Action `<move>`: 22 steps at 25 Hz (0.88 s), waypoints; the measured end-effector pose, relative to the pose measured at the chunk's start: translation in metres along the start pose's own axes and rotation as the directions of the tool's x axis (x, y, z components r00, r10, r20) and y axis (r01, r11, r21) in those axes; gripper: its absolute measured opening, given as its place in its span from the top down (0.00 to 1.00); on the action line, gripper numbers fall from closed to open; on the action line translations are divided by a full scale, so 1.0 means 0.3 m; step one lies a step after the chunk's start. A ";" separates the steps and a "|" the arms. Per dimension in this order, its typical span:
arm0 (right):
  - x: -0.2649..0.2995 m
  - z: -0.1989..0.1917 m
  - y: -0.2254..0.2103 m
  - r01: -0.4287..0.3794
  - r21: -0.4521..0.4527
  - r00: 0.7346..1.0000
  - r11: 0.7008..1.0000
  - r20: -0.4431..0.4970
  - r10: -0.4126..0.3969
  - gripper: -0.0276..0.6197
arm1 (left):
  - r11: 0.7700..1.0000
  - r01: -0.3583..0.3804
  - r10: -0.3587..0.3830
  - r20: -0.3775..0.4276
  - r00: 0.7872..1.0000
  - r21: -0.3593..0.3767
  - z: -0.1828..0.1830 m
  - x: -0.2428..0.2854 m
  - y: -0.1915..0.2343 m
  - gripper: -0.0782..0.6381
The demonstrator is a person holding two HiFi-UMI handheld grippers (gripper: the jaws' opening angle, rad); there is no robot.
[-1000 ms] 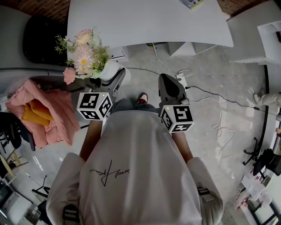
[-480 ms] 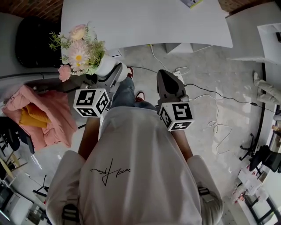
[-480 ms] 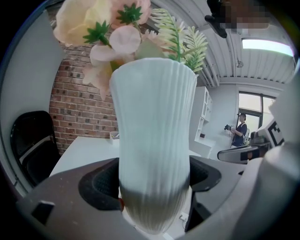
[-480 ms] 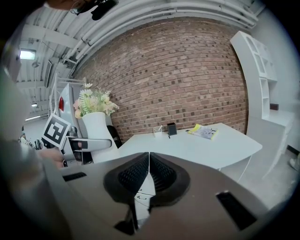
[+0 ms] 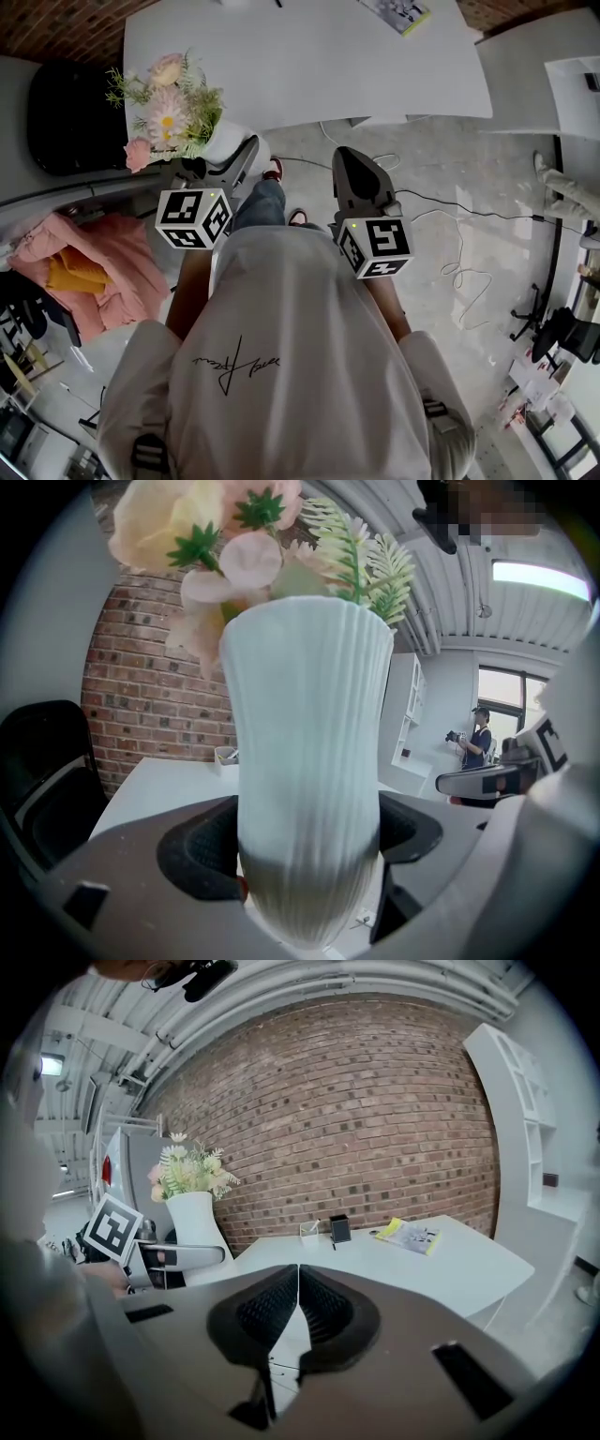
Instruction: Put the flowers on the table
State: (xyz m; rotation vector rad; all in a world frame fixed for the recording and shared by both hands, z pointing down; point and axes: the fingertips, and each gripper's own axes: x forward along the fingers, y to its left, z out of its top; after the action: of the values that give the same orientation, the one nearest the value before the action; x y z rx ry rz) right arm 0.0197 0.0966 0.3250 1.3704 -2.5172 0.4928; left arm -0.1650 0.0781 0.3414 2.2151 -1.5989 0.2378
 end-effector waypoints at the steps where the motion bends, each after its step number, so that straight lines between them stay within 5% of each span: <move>1: 0.018 0.013 -0.001 0.002 0.001 1.000 1.000 0.002 -0.002 0.92 | 1.000 0.002 -0.002 0.002 1.000 0.001 0.014 0.015 0.013 0.31; 22: 0.333 0.164 0.006 0.085 0.023 0.996 0.996 0.009 -0.085 0.92 | 0.996 0.091 -0.091 0.003 0.996 0.011 0.213 0.295 0.266 0.31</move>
State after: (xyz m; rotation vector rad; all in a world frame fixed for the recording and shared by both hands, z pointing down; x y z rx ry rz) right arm -0.0373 0.0015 0.3152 1.4849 -2.4565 0.5006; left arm -0.2165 -0.0466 0.3328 2.2904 -1.4973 0.2175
